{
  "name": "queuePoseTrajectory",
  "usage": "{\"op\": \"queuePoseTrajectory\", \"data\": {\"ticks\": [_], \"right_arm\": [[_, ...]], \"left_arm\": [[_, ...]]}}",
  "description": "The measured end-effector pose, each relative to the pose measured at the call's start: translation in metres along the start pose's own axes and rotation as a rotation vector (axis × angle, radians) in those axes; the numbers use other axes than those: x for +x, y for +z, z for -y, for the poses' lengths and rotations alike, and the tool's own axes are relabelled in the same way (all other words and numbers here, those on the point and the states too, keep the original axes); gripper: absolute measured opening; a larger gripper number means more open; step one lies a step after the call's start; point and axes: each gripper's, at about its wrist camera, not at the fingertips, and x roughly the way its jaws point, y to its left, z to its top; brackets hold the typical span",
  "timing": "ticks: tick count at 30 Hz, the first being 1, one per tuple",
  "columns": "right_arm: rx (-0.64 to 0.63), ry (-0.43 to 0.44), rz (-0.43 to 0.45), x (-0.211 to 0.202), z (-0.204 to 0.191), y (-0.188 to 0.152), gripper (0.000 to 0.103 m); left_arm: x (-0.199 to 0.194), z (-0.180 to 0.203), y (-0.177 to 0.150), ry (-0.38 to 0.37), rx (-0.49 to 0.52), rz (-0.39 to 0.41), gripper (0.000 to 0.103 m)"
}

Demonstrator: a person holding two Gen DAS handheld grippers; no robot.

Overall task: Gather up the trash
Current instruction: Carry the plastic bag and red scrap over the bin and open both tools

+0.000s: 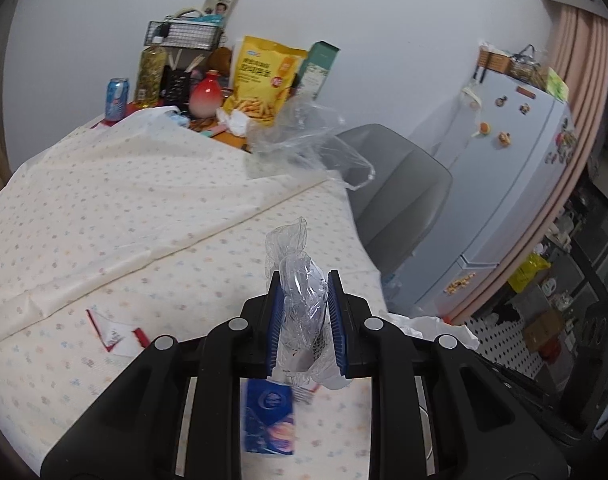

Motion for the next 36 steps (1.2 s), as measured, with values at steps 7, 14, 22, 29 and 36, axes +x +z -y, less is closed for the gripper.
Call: {"op": "queuePoseTrajectory", "data": {"ticks": [7,14,22,29,36], "right_arm": [[0.034,-0.059,0.036,-0.038,0.039,-0.007,0.002],[0.108,-0.141,0.065,-0.072,0.094,-0.017,0.002],[0.205,-0.228,0.074,-0.098,0.163,-0.038,0.002],[0.292,-0.291,0.051,-0.104,0.224,-0.062,0.002],[0.376,-0.328,0.003,-0.093,0.275,-0.089,0.002]], "left_arm": [[0.009,0.051,-0.014,-0.064,0.056,-0.031,0.022],[0.028,0.11,-0.035,-0.136,0.12,-0.079,0.022],[0.055,0.172,-0.063,-0.198,0.185,-0.147,0.022],[0.085,0.216,-0.094,-0.225,0.236,-0.222,0.022],[0.114,0.252,-0.127,-0.229,0.29,-0.293,0.022]]}}
